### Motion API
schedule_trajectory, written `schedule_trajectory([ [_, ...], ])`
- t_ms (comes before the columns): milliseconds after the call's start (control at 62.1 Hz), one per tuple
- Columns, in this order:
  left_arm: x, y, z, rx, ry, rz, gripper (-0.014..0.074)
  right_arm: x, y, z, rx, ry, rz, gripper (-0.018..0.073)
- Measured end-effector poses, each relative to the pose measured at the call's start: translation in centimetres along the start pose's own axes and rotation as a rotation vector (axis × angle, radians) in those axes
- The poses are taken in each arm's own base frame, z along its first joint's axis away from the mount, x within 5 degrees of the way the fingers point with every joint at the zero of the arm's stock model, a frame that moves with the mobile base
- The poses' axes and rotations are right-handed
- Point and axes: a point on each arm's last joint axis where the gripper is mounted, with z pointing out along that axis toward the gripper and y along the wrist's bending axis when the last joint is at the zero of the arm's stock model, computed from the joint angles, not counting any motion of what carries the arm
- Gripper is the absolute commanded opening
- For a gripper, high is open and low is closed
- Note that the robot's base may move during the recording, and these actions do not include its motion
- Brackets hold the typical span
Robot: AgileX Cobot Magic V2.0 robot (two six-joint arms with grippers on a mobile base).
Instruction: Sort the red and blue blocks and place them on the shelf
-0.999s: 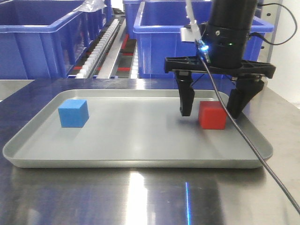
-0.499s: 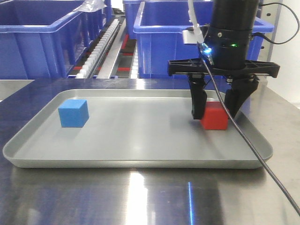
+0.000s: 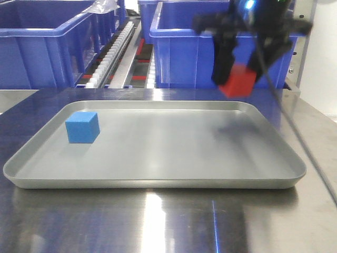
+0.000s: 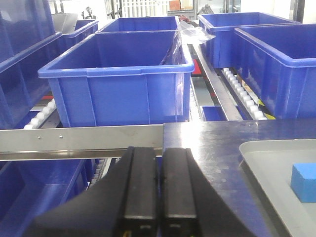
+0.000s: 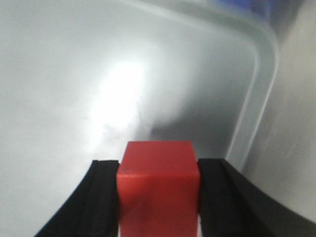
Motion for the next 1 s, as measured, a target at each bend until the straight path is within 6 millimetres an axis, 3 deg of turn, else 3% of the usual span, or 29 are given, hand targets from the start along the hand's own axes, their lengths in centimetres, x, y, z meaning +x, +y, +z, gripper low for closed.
schedule_trajectory([
  [209,0.0,0.0,0.0,0.0,0.0,0.0,0.0125,2.0,-2.7,-3.4,0.015,-0.147,-0.017,0.0052],
  [483,0.0,0.0,0.0,0.0,0.0,0.0,0.0125,8.3,-8.8,-6.9,0.143,-0.483,0.132,0.0052],
  [596,0.0,0.0,0.0,0.0,0.0,0.0,0.0125,10.9,-10.2,-8.0,0.204,-0.631,0.164,0.0052],
  [999,0.0,0.0,0.0,0.0,0.0,0.0,0.0125,19.4,-8.8,-10.0,0.245,-0.906,0.142,0.0052],
])
